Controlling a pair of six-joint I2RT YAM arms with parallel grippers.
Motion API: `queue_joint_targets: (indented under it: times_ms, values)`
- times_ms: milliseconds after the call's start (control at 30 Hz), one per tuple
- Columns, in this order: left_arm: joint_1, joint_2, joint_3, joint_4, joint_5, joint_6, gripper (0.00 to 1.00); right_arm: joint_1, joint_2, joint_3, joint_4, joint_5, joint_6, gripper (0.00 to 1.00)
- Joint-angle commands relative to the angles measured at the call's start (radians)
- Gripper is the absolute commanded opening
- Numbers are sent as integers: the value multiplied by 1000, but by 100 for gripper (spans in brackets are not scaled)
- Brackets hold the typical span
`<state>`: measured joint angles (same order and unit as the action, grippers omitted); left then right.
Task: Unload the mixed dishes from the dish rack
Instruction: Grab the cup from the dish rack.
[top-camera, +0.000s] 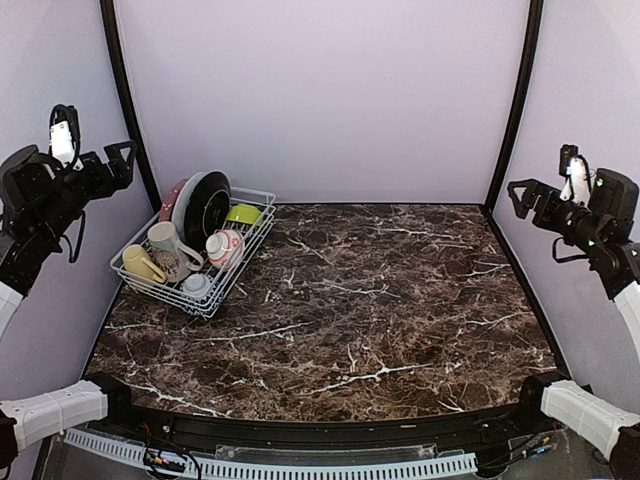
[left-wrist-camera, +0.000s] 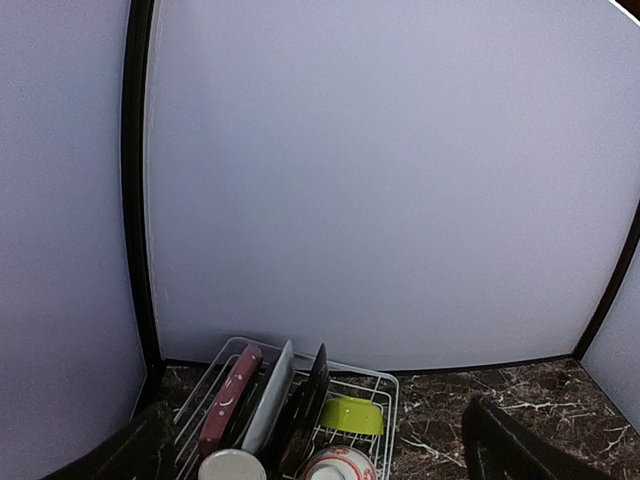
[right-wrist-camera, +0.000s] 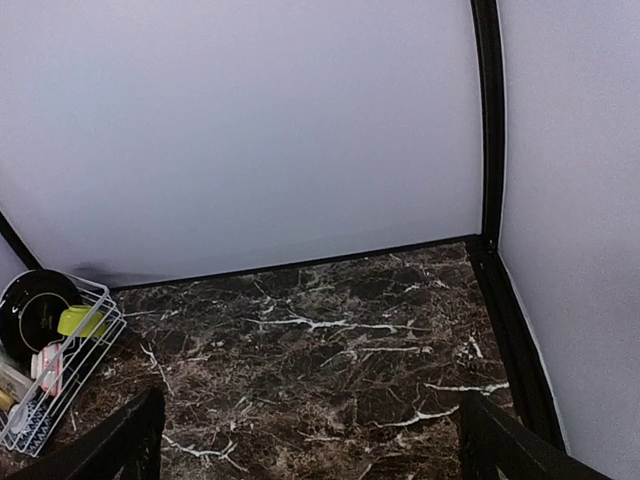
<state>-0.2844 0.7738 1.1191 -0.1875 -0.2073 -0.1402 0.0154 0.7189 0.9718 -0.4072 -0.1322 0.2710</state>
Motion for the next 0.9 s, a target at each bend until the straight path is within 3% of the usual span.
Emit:
queue_joint_targets:
  times_ms: [0, 333, 667, 767, 867]
  values:
    - [72, 56, -5, -83, 117, -78, 99, 9, 80, -21, 51, 76, 1, 99]
    - [164, 206, 26, -229, 320, -129, 99, 14, 229, -32, 31, 116, 2, 99]
    - [182, 397, 65, -390, 557, -151, 99, 19, 304, -45, 49, -62, -25, 99]
    - [167, 447, 85, -441, 548, -142, 99, 21, 329, -45, 54, -117, -20, 99]
    - [116, 505, 122, -529, 424, -114, 99, 24, 347, -50, 63, -157, -11, 99]
